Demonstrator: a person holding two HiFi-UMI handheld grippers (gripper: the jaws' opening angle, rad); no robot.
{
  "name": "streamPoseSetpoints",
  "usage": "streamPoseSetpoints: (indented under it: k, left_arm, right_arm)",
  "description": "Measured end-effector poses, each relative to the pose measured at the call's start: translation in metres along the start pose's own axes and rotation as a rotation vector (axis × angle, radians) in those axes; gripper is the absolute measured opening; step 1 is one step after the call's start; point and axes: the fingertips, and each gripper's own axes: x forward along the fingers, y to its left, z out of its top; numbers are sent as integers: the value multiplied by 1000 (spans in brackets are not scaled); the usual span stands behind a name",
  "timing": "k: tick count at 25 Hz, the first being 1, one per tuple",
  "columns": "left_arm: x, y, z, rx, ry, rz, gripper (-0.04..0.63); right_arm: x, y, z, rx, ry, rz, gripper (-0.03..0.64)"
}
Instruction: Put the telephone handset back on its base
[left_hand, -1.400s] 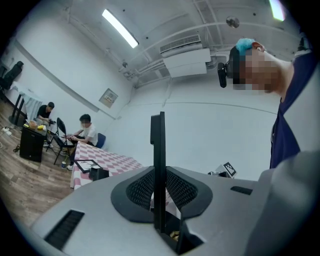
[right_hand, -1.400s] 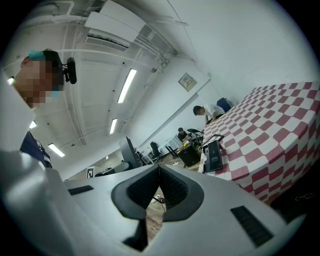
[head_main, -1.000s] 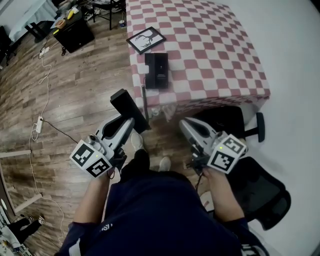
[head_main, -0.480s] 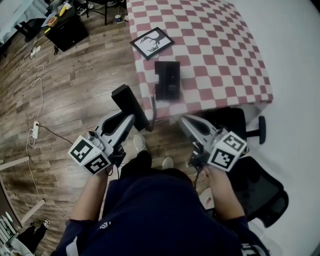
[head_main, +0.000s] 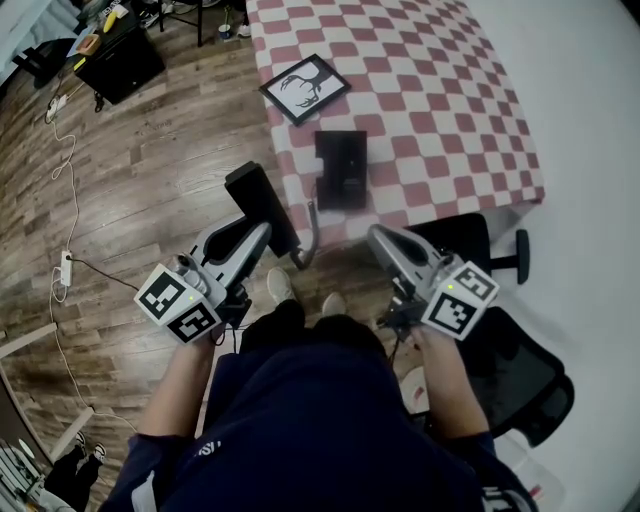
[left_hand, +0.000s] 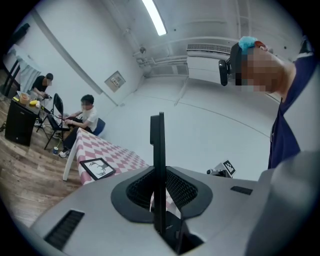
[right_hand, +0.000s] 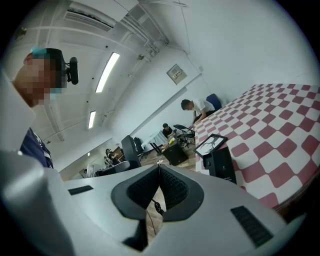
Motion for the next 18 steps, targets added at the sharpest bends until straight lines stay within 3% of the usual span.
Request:
streamPoseSetpoints:
  k: [10,18]
  left_arm:
    - [17,28,-3,-28,17,22,91]
    - [54,40,-23,-71,87,17,91]
  right_arm:
    - [13,-38,19,26,-10,-46,17]
    - [32,-75,30,42,37,1,17]
